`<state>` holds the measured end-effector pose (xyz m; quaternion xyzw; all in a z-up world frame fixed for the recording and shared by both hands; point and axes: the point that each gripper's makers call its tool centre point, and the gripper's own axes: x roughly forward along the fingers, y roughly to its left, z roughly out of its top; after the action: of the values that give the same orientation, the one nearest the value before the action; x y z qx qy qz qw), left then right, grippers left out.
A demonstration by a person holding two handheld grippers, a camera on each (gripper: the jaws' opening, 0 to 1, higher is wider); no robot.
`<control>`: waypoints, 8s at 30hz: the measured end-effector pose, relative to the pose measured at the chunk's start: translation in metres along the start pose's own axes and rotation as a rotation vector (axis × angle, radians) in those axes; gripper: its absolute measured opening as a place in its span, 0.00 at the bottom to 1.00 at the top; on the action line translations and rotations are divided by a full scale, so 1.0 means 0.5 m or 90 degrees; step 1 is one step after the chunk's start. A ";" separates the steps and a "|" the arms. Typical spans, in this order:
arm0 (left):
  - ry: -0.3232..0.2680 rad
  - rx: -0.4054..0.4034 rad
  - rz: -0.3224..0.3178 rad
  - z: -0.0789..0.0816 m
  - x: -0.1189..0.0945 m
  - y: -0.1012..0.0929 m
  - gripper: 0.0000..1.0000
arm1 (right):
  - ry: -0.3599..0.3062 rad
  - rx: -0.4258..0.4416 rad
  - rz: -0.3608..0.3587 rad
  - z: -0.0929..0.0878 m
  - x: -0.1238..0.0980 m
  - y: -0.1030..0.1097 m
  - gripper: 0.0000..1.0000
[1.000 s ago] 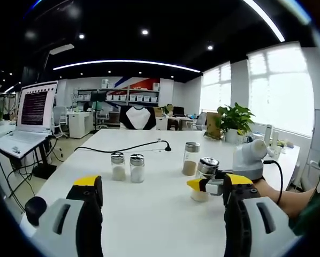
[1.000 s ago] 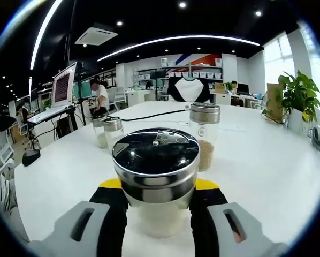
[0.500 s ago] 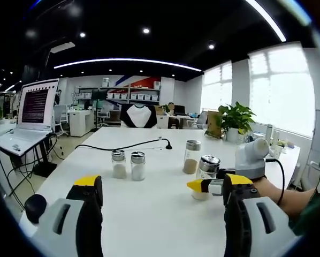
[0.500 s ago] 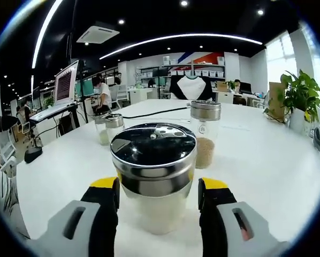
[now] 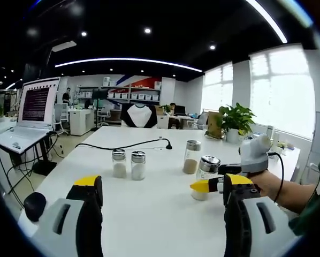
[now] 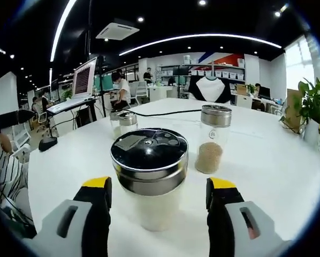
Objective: Rotate the seasoning bottle until the label or dispensing opening points toward the visible target arrow and the bottle remains upright within the marked orientation range
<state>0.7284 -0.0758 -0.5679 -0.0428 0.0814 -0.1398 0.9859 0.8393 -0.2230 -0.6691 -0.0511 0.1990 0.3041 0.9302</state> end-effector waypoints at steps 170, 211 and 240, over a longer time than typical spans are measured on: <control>0.002 -0.036 -0.019 0.003 0.006 -0.014 0.98 | 0.030 0.049 -0.081 -0.012 0.026 0.012 0.43; 0.018 -0.043 -0.012 -0.007 0.007 -0.011 0.98 | 0.007 -0.044 0.150 0.010 -0.010 0.031 0.69; 0.018 -0.042 -0.010 -0.003 0.003 -0.011 0.98 | 0.006 -0.103 0.359 0.003 0.018 0.068 0.46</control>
<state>0.7283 -0.0815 -0.5692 -0.0738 0.0998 -0.1455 0.9815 0.8264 -0.1902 -0.6703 -0.0694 0.1850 0.5649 0.8011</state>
